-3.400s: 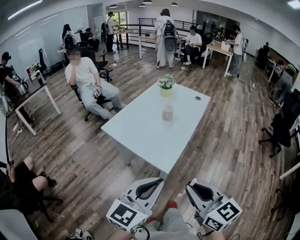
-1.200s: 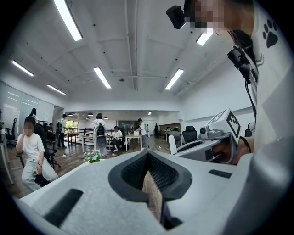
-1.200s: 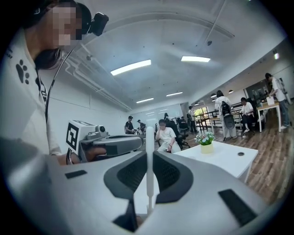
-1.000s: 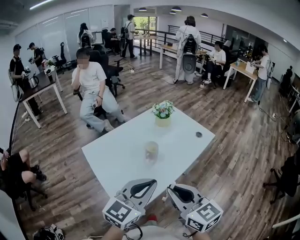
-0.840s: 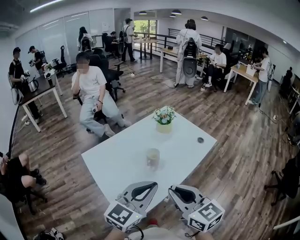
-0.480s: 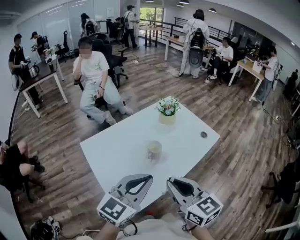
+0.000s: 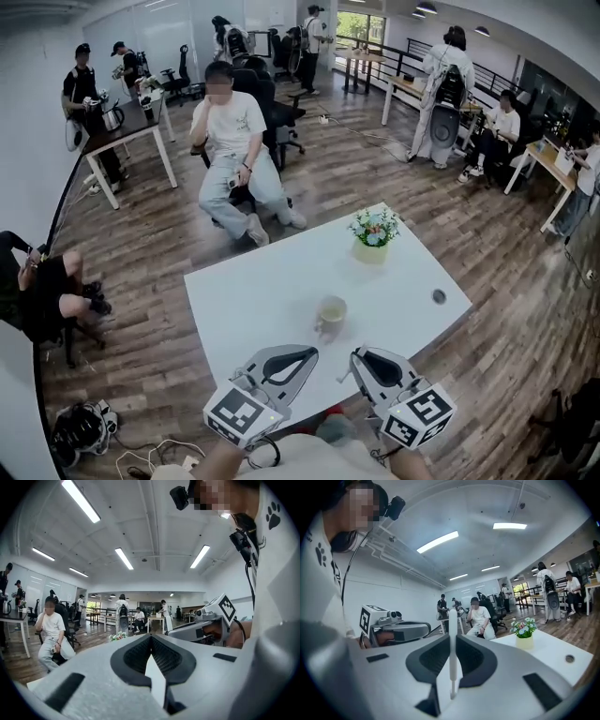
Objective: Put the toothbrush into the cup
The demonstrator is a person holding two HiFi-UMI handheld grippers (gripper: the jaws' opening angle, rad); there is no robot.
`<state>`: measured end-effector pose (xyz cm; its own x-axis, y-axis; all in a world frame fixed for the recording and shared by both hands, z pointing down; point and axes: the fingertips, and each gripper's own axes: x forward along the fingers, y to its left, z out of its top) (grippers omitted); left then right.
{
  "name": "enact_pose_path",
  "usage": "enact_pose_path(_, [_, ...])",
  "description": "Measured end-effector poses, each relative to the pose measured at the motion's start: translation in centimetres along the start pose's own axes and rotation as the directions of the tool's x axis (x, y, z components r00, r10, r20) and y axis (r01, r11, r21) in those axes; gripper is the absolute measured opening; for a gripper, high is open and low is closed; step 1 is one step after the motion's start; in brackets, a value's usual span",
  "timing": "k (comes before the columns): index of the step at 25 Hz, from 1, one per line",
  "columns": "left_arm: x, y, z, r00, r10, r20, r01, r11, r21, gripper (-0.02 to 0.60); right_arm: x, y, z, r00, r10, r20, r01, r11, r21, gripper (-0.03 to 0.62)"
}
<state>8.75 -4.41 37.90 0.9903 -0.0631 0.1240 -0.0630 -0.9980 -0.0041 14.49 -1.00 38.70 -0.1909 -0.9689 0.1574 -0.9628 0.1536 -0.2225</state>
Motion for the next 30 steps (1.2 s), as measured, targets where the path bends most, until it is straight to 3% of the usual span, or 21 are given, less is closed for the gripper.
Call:
enact_pose_path(8, [4.6, 1.1, 0.1, 0.991, 0.133, -0.013, -0.133, 0.991, -0.018, 0.006, 2.9, -5.0, 1.3, 0.989, 0.144, -0.042, -0.146, 0.988, -0.047, 0.049])
enact_pose_path(17, [7.9, 2.5, -1.2, 0.953, 0.303, -0.02, -0.303, 0.949, -0.084, 0.006, 4.7, -8.1, 1.6, 0.946, 0.306, -0.106, -0.316, 0.945, -0.089, 0.049])
enact_pose_path(24, [8.3, 2.8, -1.8, 0.933, 0.355, -0.057, -0.36, 0.926, -0.118, 0.006, 6.0, -8.3, 1.1, 0.923, 0.363, -0.127, -0.373, 0.925, -0.069, 0.049])
enact_pose_path(30, [9.5, 4.3, -2.4, 0.93, 0.356, -0.094, -0.365, 0.924, -0.11, 0.006, 8.1, -9.5, 1.2, 0.922, 0.367, -0.121, -0.376, 0.924, -0.066, 0.049])
